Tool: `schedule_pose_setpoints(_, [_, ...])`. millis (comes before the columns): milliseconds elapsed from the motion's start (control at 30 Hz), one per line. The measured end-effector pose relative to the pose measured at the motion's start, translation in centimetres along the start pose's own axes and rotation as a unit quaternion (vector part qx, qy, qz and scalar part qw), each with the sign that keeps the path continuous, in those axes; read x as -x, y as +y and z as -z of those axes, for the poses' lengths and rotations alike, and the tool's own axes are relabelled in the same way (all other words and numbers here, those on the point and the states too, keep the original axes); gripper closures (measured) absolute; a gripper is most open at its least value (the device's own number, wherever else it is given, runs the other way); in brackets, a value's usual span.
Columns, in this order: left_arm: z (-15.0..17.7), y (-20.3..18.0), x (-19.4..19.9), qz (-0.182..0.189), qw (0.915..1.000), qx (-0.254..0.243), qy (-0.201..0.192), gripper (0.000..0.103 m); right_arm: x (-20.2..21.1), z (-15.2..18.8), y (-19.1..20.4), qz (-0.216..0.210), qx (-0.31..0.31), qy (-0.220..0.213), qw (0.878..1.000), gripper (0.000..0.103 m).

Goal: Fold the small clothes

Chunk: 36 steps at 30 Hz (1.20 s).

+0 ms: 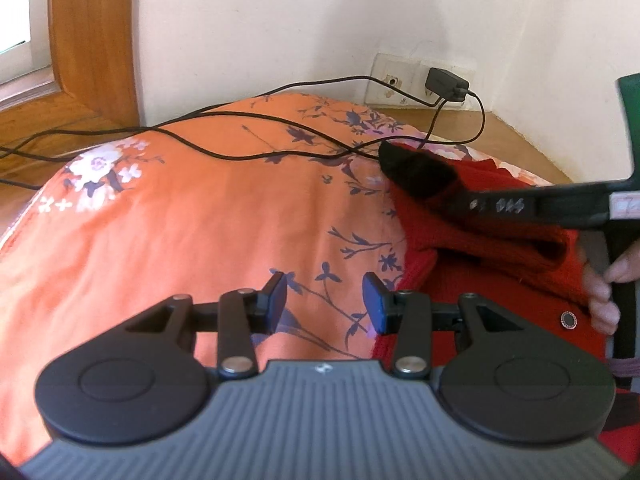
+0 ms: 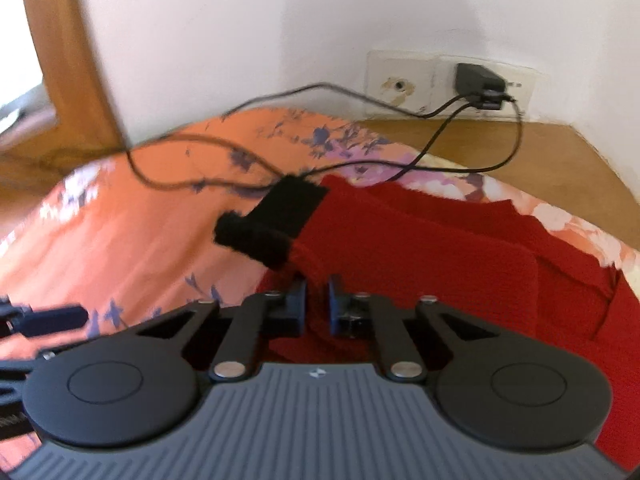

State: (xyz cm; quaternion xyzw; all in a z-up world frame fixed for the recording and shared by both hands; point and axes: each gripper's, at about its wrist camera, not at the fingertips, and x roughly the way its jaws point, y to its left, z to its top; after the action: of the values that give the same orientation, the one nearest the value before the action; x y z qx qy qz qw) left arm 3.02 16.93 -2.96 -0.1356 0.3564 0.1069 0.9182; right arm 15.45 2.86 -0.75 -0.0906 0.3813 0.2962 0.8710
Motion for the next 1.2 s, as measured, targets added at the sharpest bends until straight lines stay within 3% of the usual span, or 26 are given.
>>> schedule_pose_setpoints(233, [-1.0,-1.2,0.0,0.015,0.9996,-0.021,-0.010,0.059,5.6,-1.0,-3.9,0.008,-0.085,-0.073,0.994,0.094])
schedule_pose_setpoints(567, [-2.9,-4.8,-1.8,0.059,0.9962,-0.061,-0.018,0.059,13.7,1.3,-10.8,0.090,-0.159,-0.154,0.971,0.094])
schedule_pose_setpoints(800, [-3.4,-7.1,-4.0,0.082,0.9930,-0.084,-0.012,0.059,16.2,6.2,-14.6,0.155,-0.213,-0.153,0.953,0.094])
schedule_pose_setpoints(1033, [-3.5,-8.6,-6.9,0.080,0.9913,-0.105,0.007,0.059,14.7,13.4,-19.0,0.160,-0.325,-0.104,0.926,0.091])
schedule_pose_setpoints(1100, [-3.4,-8.8,-7.5,0.078,0.9911,-0.108,0.012,0.059,14.3,15.2,-20.0,0.144,-0.353,-0.086,0.920,0.082])
schedule_pose_setpoints(1167, [-3.4,-8.9,-7.8,0.076,0.9908,-0.111,0.014,0.059,14.7,16.5,-20.6,0.137,-0.372,-0.082,0.915,0.048])
schedule_pose_setpoints(1200, [-3.4,-8.9,-7.9,0.075,0.9905,-0.115,0.014,0.059,14.8,16.8,-20.4,0.140,-0.373,-0.083,0.913,0.042])
